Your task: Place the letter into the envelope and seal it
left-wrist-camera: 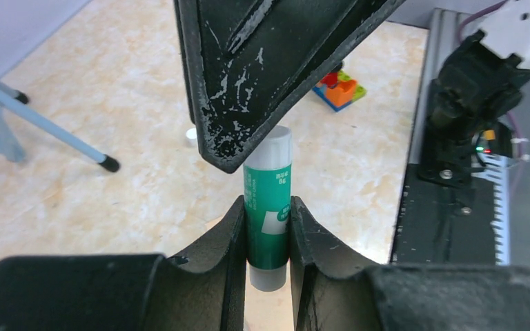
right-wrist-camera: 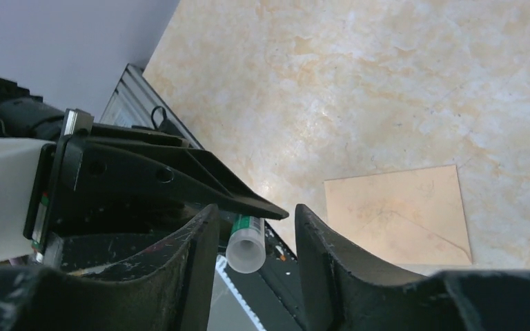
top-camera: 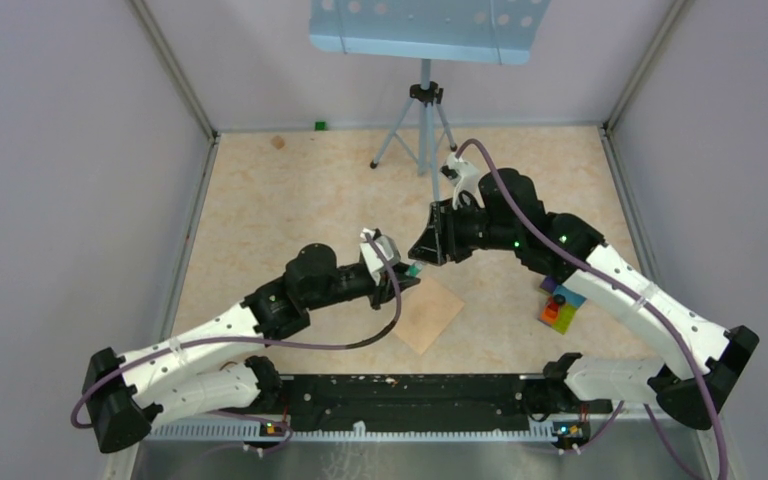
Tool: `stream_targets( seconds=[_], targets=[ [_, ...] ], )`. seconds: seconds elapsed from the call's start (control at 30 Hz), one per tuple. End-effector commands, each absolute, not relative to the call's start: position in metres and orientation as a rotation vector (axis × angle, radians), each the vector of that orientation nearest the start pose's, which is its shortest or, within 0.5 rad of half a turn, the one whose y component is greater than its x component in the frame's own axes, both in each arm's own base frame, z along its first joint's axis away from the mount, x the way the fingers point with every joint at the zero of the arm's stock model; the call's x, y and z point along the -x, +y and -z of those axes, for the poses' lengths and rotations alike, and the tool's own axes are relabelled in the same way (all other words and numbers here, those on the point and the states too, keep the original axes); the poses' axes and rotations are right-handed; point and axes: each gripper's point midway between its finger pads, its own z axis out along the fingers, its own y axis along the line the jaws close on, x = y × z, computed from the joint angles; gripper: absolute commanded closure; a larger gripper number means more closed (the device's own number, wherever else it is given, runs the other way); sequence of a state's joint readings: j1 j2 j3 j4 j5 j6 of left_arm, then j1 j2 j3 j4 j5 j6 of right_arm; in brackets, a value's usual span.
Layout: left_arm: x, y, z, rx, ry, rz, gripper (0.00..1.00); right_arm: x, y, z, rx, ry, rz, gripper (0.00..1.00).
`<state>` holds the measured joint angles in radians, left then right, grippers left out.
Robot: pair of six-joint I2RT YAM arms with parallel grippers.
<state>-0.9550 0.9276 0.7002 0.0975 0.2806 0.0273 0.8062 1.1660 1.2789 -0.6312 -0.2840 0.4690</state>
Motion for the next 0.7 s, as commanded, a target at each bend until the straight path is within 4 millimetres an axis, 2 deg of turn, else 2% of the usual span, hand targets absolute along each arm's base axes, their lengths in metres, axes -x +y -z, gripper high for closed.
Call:
stream_targets(
  seconds=[0.0, 0.17, 0.3, 0.43, 0.67],
  targets=[
    [-0.187, -0.310, -0.280, -0.972, 1.375, 0.762, 1.00, -0.200, 0.291, -0.297, 0.387, 2.203, -1.024, 0.58],
    [-0.197, -0.306, -0.277, -0.958, 1.380, 0.647, 1.00, -0.205, 0.292, -0.289, 0.338, 2.222, -1.010, 0.59],
    [-0.200, -0.306, -0.274, -0.962, 1.377, 0.588, 1.00, -0.208, 0.296, -0.288, 0.317, 2.224, -1.022, 0.64],
    [-0.202, -0.305, -0.274, -0.956, 1.377, 0.569, 1.00, -0.210, 0.297, -0.287, 0.310, 2.229, -1.018, 0.67],
    [-0.207, -0.303, -0.271, -0.942, 1.387, 0.542, 1.00, -0.206, 0.296, -0.286, 0.312, 2.230, -1.016, 0.67]
  ],
)
